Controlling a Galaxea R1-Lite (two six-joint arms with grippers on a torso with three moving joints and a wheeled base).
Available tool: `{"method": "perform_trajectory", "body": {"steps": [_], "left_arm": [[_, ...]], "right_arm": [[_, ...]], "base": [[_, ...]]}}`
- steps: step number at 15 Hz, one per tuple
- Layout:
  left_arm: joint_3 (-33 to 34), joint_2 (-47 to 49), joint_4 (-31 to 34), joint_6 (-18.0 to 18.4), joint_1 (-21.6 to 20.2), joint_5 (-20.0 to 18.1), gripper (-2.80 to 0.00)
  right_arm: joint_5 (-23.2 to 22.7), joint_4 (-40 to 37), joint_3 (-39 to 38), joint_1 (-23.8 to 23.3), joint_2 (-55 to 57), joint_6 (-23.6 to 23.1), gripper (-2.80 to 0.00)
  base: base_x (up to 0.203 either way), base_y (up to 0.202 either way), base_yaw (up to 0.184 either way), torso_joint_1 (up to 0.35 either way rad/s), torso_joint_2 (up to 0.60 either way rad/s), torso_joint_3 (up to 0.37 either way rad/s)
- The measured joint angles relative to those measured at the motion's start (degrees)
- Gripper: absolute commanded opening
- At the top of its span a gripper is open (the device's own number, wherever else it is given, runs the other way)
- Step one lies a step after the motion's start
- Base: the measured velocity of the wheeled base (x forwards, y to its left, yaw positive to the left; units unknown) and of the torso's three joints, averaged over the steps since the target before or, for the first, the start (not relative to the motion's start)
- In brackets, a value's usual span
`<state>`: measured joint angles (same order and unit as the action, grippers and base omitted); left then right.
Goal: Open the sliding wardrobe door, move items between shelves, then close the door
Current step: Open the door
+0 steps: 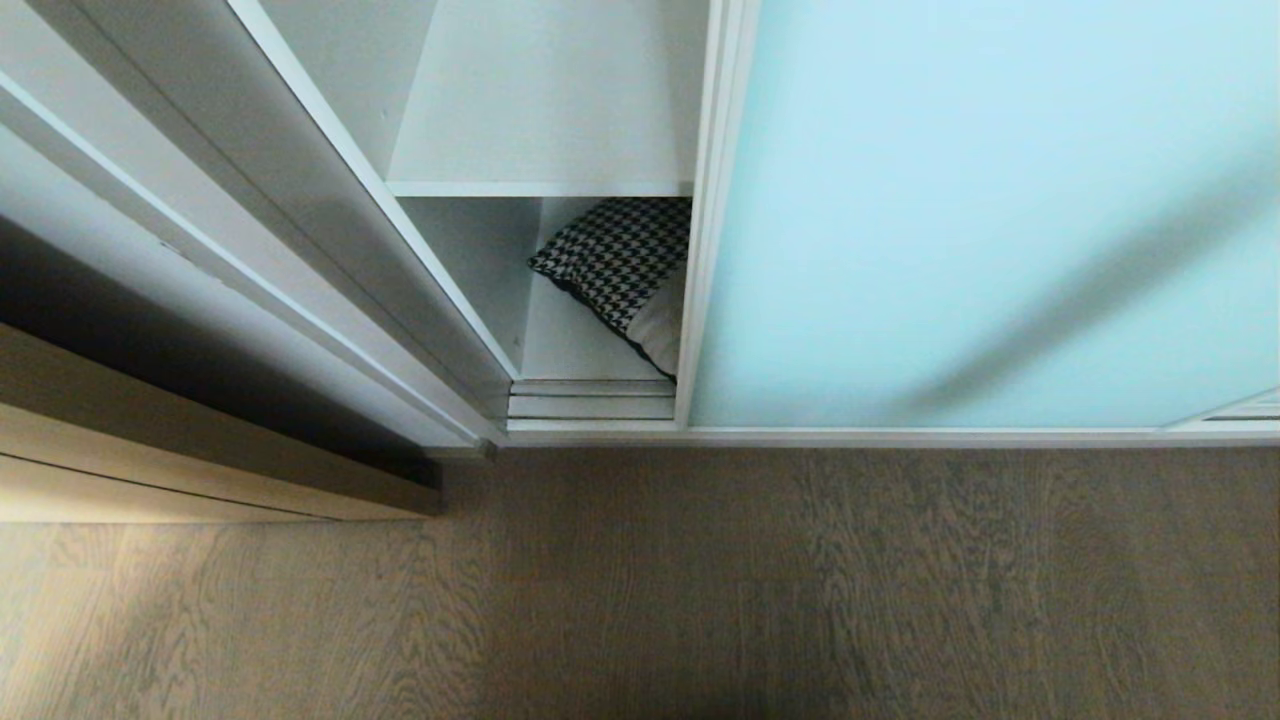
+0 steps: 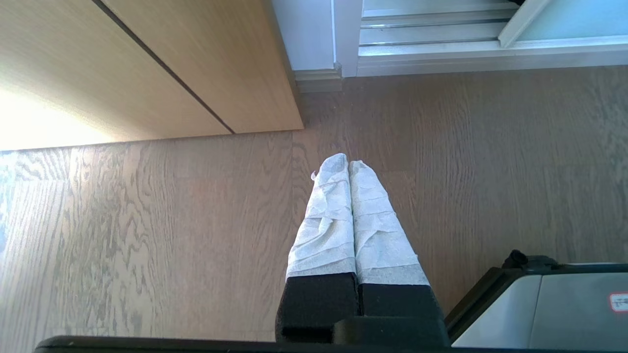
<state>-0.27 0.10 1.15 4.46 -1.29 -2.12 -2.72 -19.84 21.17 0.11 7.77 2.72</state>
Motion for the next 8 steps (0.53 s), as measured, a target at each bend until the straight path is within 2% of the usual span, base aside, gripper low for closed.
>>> {"method": "perform_trajectory", "body": {"steps": [2,5,6,8], "left_arm": [[0.0,0.0,0.0,0.0,0.0,0.0,-2.8],[0.0,0.0,0.0,0.0,0.0,0.0,-2.8],[0.0,0.0,0.0,0.0,0.0,0.0,-2.8],[0.0,0.0,0.0,0.0,0.0,0.1,-2.8]], "right_arm": [[1.3,1.9,-6.3,-0.2,-4.0,-1.4,-2.8],[4.4,13.1,-16.6,-0.3,-6.7,-1.9,-2.8],[4.7,17.7,-18.9,-0.3,-7.1,-1.9,-2.8],[4.8,20.4,-20.5,-0.3,-7.5,-2.1,-2.8]], "base": [[0.0,0.0,0.0,0.0,0.0,0.0],[0.0,0.0,0.0,0.0,0.0,0.0],[0.0,0.0,0.0,0.0,0.0,0.0],[0.0,0.0,0.0,0.0,0.0,0.0]]}}
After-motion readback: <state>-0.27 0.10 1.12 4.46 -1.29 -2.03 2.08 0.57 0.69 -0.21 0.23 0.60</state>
